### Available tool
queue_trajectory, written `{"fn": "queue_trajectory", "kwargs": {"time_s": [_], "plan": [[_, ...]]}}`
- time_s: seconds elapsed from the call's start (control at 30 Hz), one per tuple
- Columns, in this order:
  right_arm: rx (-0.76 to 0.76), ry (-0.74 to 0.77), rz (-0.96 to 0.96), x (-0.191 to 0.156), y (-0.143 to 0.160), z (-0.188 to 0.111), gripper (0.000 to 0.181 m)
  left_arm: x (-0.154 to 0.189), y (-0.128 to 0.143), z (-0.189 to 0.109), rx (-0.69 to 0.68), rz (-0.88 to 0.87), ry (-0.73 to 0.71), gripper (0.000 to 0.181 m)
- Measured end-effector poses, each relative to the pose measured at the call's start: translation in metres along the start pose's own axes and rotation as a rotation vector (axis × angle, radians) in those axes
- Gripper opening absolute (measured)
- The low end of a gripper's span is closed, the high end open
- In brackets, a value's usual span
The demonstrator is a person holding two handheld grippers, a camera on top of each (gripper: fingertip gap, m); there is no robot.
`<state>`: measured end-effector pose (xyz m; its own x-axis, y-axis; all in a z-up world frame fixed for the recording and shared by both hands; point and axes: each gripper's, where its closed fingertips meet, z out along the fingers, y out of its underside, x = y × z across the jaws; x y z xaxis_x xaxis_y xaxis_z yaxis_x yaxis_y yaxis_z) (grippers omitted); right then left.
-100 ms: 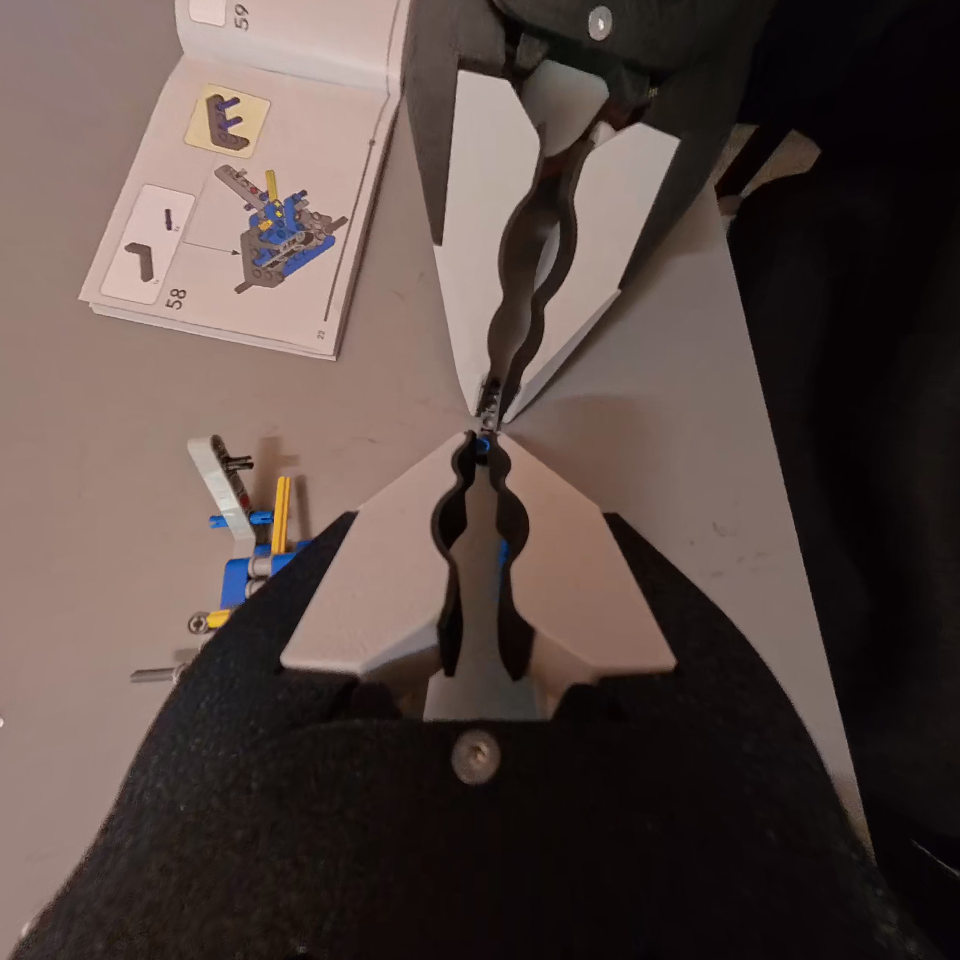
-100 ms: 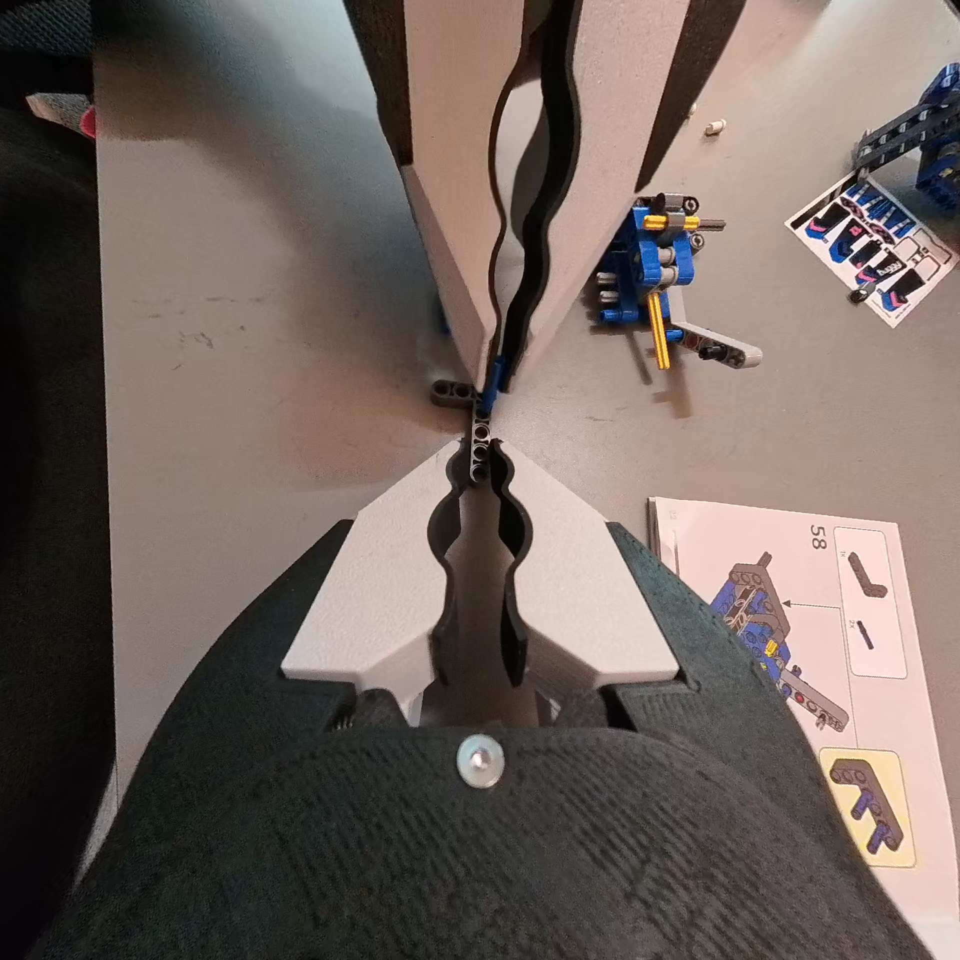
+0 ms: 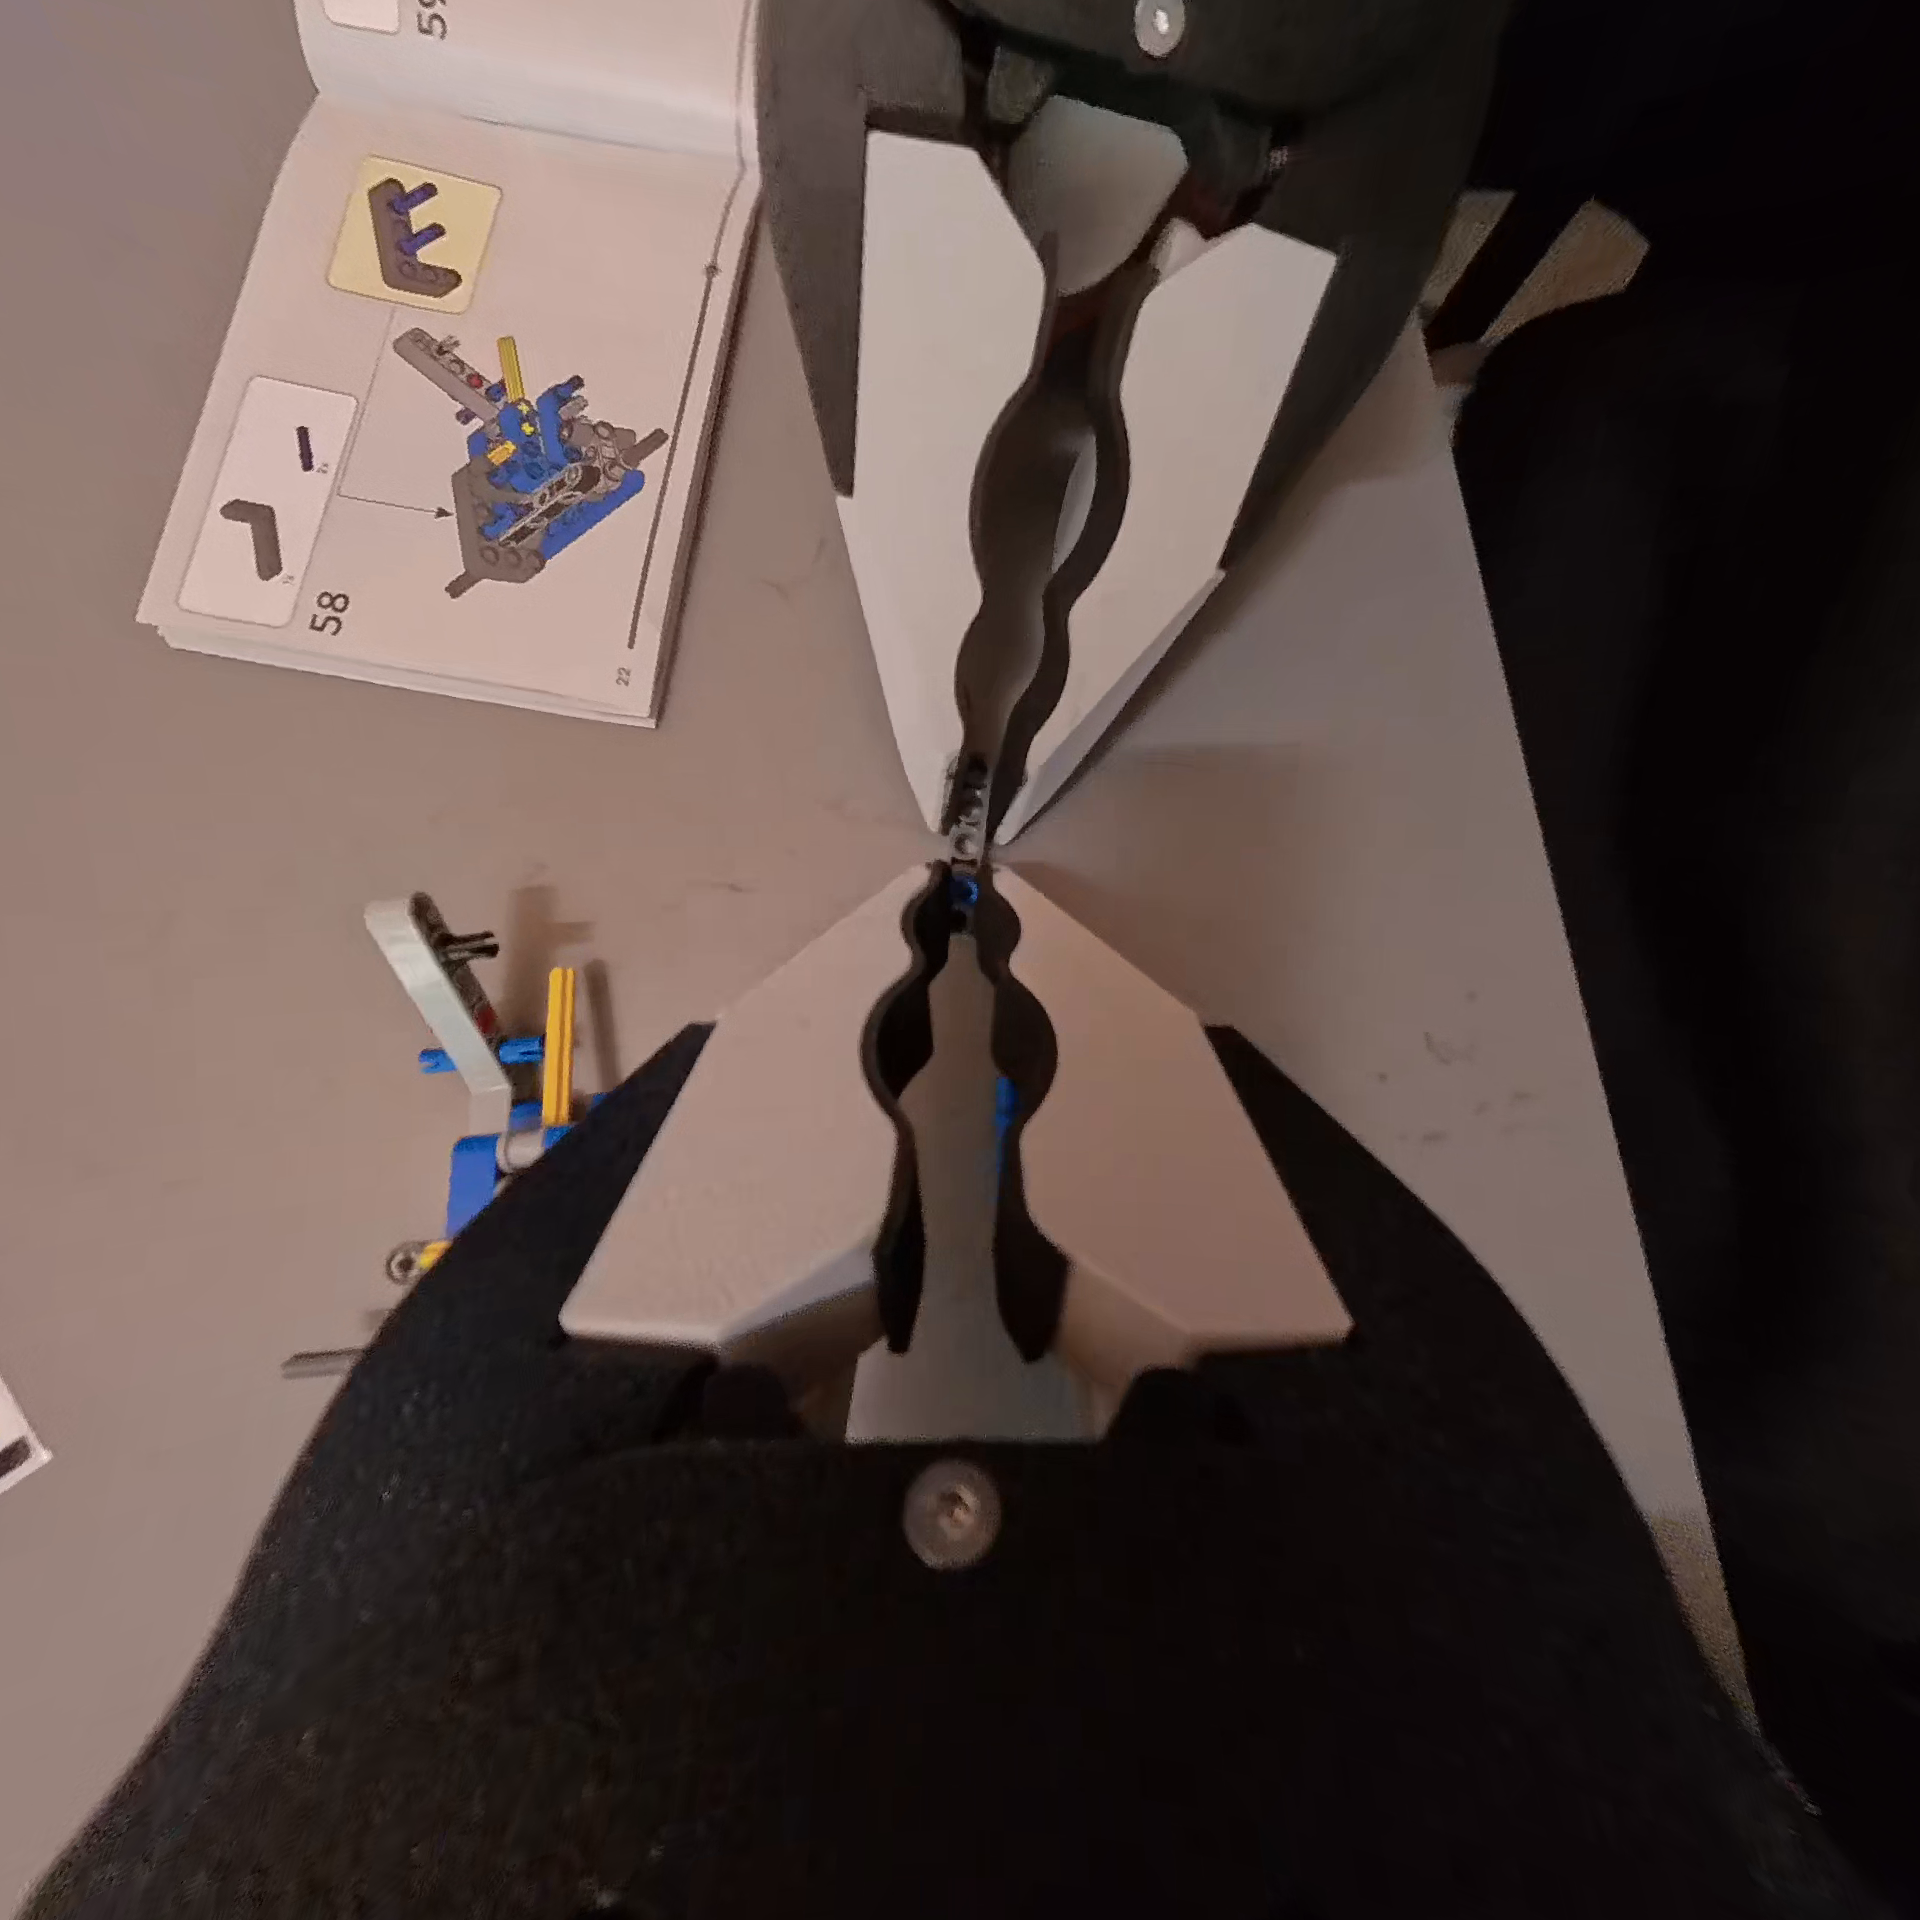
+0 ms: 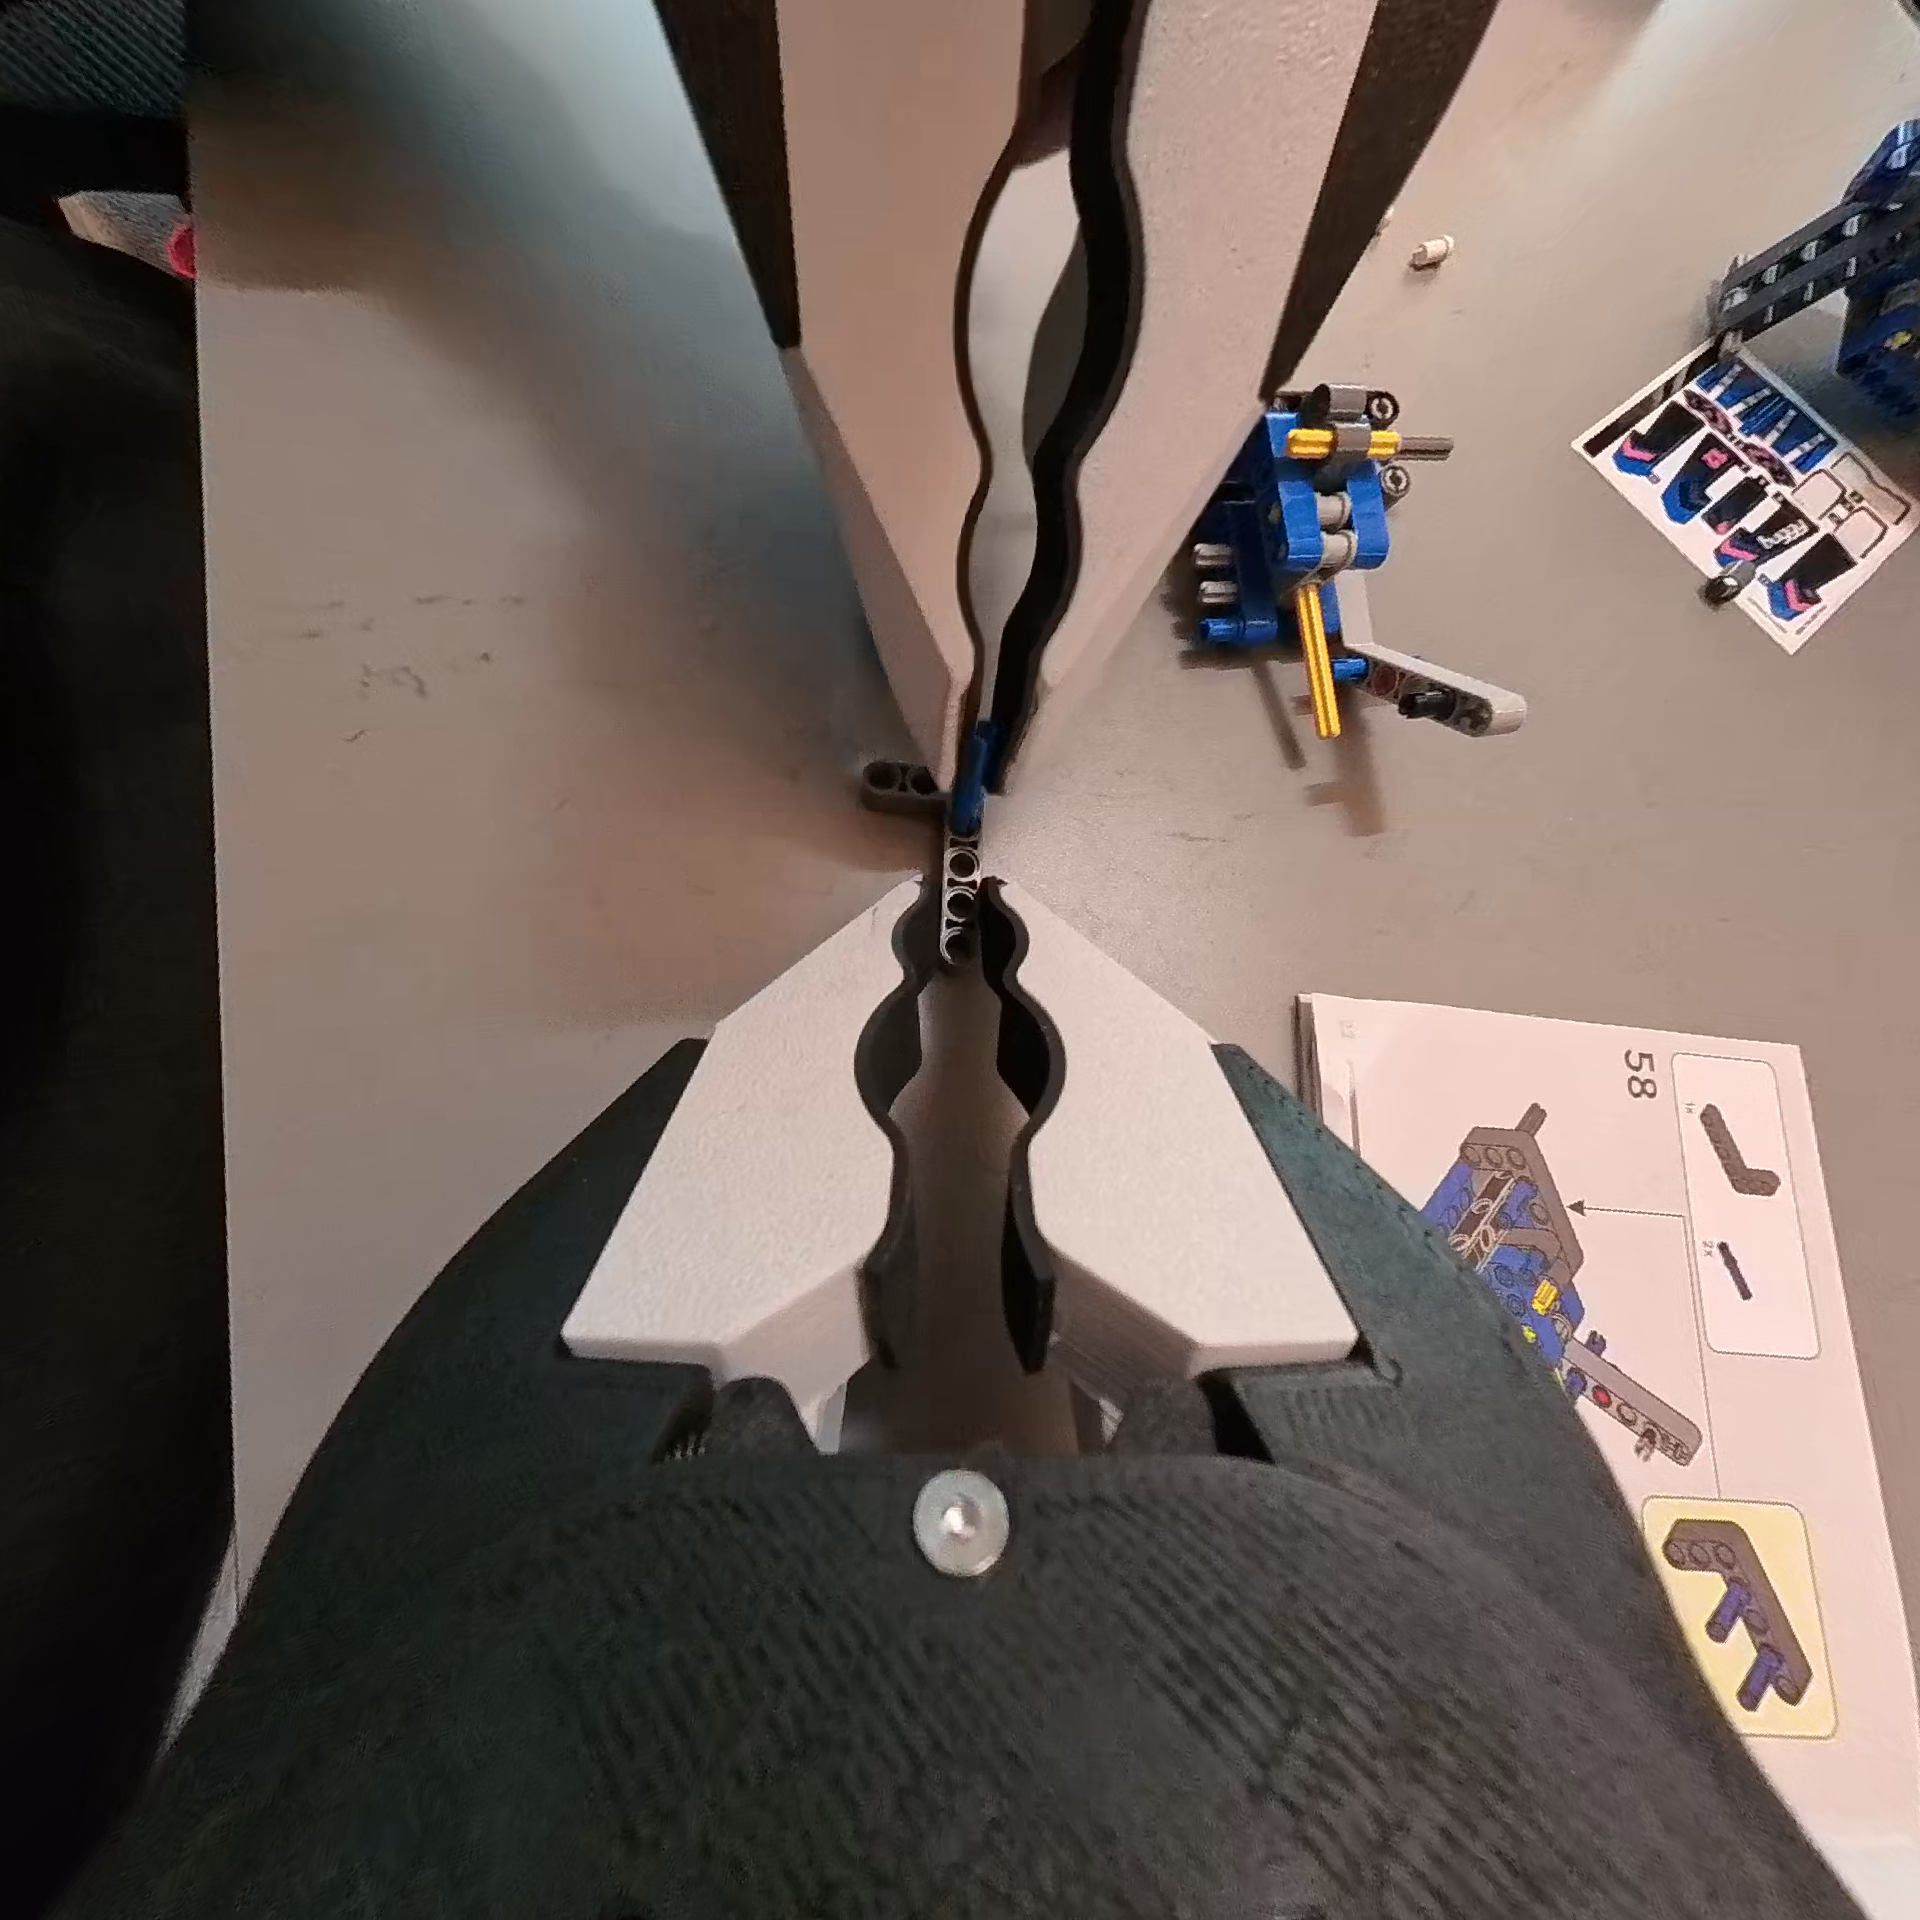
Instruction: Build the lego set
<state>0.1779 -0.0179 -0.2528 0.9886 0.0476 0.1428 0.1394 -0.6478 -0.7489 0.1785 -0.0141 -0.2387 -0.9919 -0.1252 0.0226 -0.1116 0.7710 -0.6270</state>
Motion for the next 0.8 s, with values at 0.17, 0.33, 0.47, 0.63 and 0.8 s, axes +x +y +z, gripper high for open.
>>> {"fn": "queue_trajectory", "kwargs": {"time_s": [0.17, 0.33, 0.47, 0.63, 0.8], "plan": [[0.0, -0.004, 0.004, 0.0001, 0.0002, 0.0, 0.007, -0.0005, -0.0004, 0.0015, -0.071, 0.04, -0.018, 0.001], [-0.001, -0.005, 0.006, 0.0, 0.0002, 0.0, 0.007, -0.0001, 0.0001, 0.0018, -0.116, 0.072, -0.031, 0.001], [-0.001, -0.006, 0.007, 0.0, 0.0003, 0.0001, 0.007, 0.0012, -0.0009, 0.0036, -0.186, 0.141, -0.069, 0.001], [-0.001, 0.0, 0.0, 0.0, 0.0004, -0.0001, 0.007, -0.0008, 0.0026, 0.009, -0.135, 0.033, -0.011, 0.001], [0.0, -0.004, 0.005, 0.0003, 0.0004, 0.0, 0.007, -0.0005, 0.0015, 0.008, -0.03, 0.003, -0.044, 0.001]]}}
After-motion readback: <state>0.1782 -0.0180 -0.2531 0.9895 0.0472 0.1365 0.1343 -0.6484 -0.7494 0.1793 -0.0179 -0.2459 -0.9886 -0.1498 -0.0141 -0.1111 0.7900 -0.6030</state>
